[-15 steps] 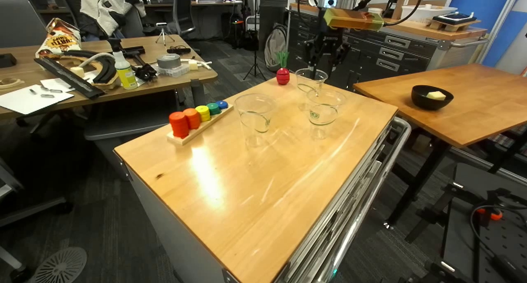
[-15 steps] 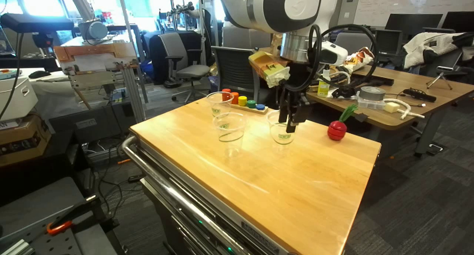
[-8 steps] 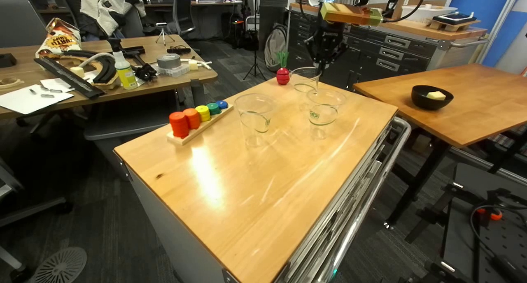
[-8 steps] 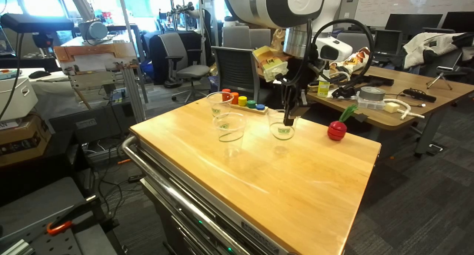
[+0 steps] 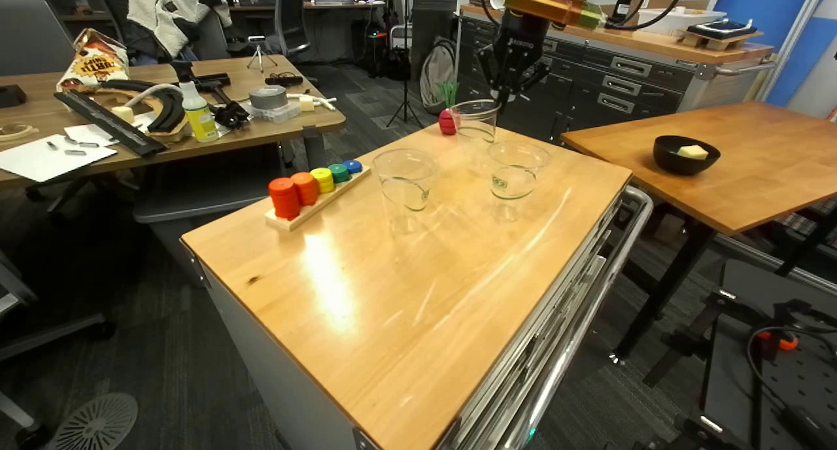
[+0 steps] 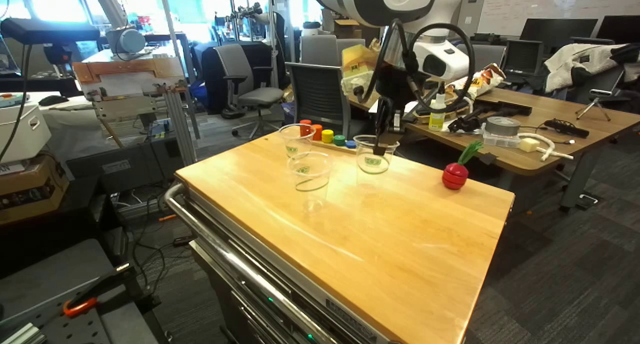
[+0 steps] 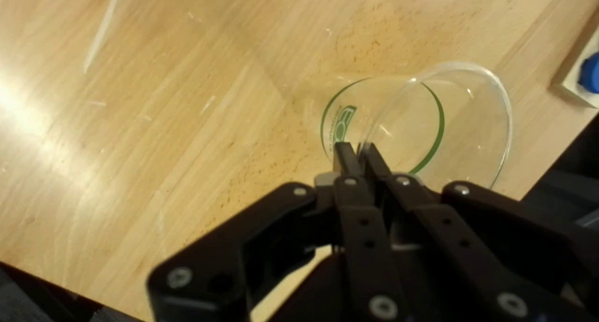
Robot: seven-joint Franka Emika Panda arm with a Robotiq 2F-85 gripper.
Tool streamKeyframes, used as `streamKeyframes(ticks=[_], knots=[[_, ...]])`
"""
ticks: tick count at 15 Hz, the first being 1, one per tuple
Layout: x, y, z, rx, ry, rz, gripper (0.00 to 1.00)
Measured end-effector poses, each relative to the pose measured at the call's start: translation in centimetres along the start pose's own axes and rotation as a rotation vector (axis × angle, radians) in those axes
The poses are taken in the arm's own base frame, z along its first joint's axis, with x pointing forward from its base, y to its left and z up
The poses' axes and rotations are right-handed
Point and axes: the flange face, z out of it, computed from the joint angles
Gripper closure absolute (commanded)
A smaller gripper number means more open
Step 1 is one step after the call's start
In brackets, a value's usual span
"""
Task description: Stack the cups
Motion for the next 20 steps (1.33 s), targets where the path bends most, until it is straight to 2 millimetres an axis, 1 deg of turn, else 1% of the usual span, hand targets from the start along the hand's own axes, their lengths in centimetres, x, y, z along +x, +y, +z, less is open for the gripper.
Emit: streamKeyframes(ticks=[3,6,8,11,13,15,18,20], knots=[[-1.1,0.0,-3.1,0.099,-0.003,0.048,0.98],[-3.2,0.7,-6.7,0.169,0.018,0.066,0.98],[-5.1,1.5,-8.7,0.197,0.044,0.061,0.98],[-8.8,2.5,-10.5,0.211,0.099,0.026,0.98],[-11.6,3.1,-11.2,0.207,0.132,0.003,0.98],[-14.3,3.7,-11.3,0.197,0.147,-0.009,0.98],[-17.9,4.9,-10.7,0.185,0.145,-0.019,0.98],[-19.8,5.8,-9.9,0.179,0.141,-0.015,0.98]])
